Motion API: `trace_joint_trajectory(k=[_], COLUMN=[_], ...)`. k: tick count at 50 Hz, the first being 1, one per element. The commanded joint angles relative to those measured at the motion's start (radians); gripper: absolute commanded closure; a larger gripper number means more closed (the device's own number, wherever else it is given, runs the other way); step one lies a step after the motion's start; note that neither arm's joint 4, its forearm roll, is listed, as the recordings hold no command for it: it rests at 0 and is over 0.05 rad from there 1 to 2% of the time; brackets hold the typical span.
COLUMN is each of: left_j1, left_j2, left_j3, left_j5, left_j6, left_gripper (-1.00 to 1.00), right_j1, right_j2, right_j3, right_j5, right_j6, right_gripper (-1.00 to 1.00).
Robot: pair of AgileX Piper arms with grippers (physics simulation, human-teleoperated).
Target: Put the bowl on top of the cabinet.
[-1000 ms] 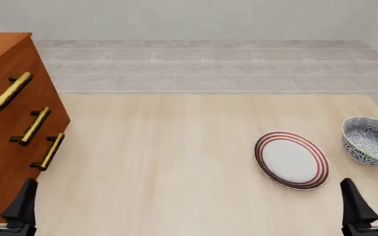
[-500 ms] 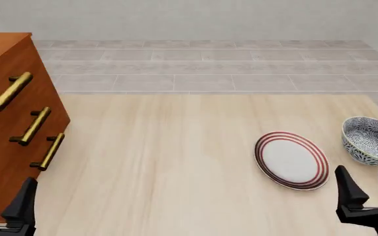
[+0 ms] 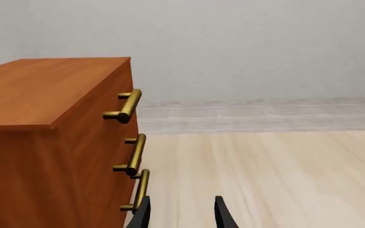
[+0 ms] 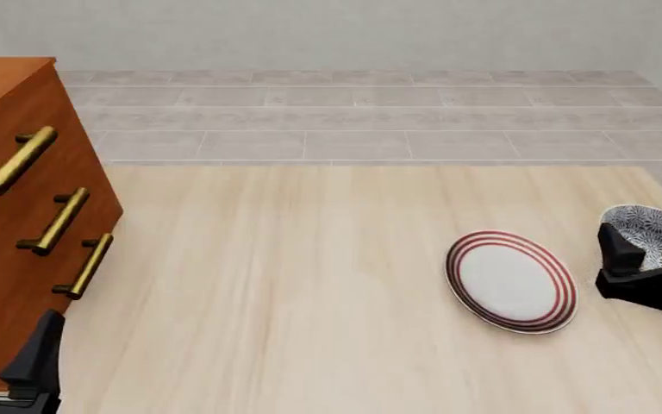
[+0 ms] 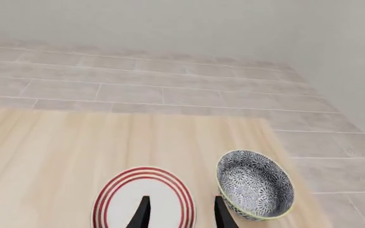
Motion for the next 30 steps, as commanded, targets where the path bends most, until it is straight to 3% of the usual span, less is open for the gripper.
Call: trace_joint_trajectory(k=[1, 14, 16, 18, 20, 30], left_j1=[-0.002, -0.001, -0.002, -0.002, -0.002, -0.009], left_j2=[0.001, 0.000, 0.000, 0.000, 0.001, 0.001], left_j3=[-0.004, -0.004, -0.004, -0.003, -0.002, -0.003], left_j5=[0.004, 0.005, 0.006, 0.005, 0.004, 0.007], left_j6=[-0.008, -0.010, -0.010, -0.009, -0.009, -0.009], left_gripper=[-1.00, -1.00, -1.00, -1.00, -1.00, -1.00], right_j1=[-0.078, -0.161, -0.166, -0.197, -0.205, -0.272], right_j2=[0.152, 0.280, 0.293, 0.309, 0.321, 0.403], right_j3=[-0.136, -0.242, -0.253, -0.266, -0.284, -0.346], right_j5=[0.027, 0.066, 0.074, 0.070, 0.086, 0.094], right_j6=[-0.075, -0.150, -0.133, -0.157, -0.142, -0.170], right_gripper=[-1.00, -1.00, -1.00, -1.00, -1.00, -1.00])
